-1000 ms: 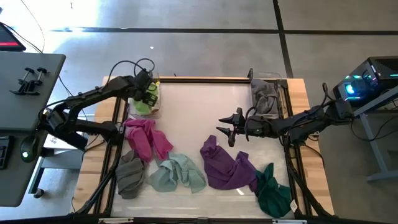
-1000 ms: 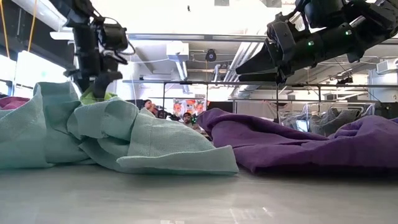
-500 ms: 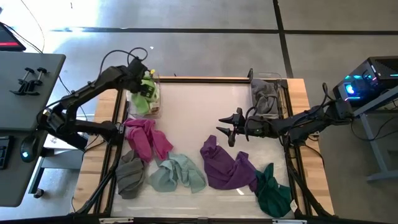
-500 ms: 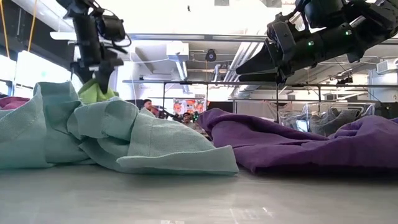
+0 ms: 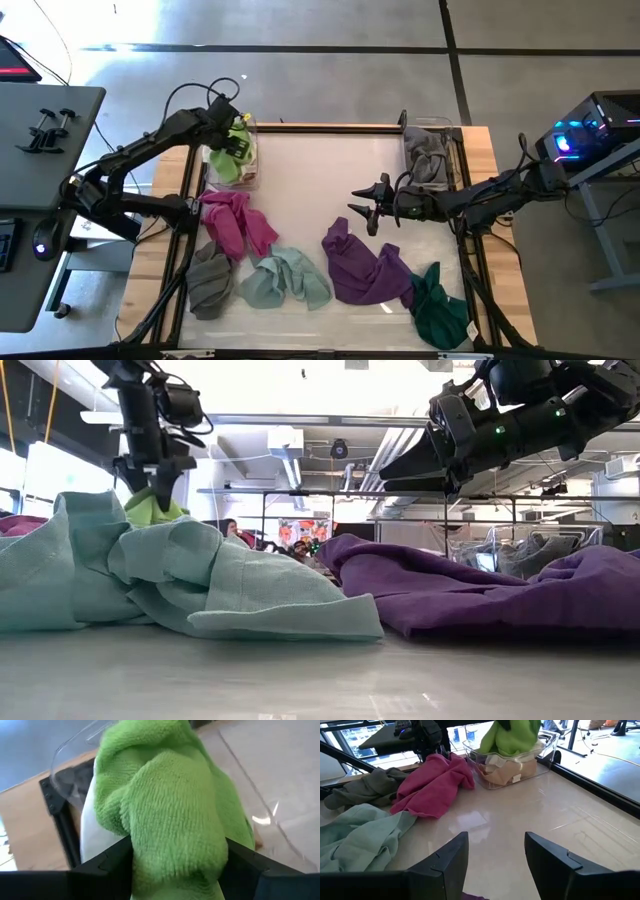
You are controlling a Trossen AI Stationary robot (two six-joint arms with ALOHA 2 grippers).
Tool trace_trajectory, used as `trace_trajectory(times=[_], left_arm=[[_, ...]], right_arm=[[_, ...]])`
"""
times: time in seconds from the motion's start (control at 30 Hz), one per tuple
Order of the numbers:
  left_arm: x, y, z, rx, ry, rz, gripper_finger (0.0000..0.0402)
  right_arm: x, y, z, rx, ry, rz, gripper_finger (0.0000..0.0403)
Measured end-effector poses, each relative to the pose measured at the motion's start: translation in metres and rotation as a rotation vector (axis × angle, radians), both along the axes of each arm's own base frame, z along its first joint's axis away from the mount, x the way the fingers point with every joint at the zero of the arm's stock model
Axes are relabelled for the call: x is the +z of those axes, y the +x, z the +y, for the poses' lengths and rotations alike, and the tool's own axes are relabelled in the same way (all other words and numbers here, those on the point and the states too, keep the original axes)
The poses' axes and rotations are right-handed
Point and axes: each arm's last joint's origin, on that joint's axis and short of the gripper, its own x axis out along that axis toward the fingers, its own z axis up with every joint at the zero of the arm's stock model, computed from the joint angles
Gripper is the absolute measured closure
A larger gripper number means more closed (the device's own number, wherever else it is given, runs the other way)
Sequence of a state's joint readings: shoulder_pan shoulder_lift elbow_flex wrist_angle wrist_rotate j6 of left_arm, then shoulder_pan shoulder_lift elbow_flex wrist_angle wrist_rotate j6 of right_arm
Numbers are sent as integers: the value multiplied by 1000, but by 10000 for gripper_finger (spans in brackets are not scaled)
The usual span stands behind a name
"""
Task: Sort towels by color in basket
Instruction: Put the green towel into the left transparent bin
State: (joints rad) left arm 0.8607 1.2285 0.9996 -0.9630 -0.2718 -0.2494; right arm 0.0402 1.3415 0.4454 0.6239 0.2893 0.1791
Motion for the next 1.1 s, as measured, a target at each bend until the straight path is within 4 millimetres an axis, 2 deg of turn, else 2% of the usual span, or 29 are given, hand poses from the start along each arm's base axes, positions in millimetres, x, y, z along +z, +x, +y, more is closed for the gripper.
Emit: trace_trajectory(times=[0.2, 0.43, 0.63, 0.83, 1.1], left_arm=[[-2, -7, 7, 37, 8, -2, 177], [-2, -15, 9, 38, -60, -31, 129], [24, -19, 5, 91, -98, -36, 118], [52, -13, 4, 57, -20, -63, 140], [41, -14, 20, 95, -67, -36, 213]], right_arm=[[0, 0, 0, 0, 0, 0, 214], [0, 0, 0, 0, 0, 5, 214], [-1, 0, 0, -1, 2, 10, 214], [-1, 0, 0, -1, 2, 10, 214], [-2, -1, 0, -1, 2, 19, 214]])
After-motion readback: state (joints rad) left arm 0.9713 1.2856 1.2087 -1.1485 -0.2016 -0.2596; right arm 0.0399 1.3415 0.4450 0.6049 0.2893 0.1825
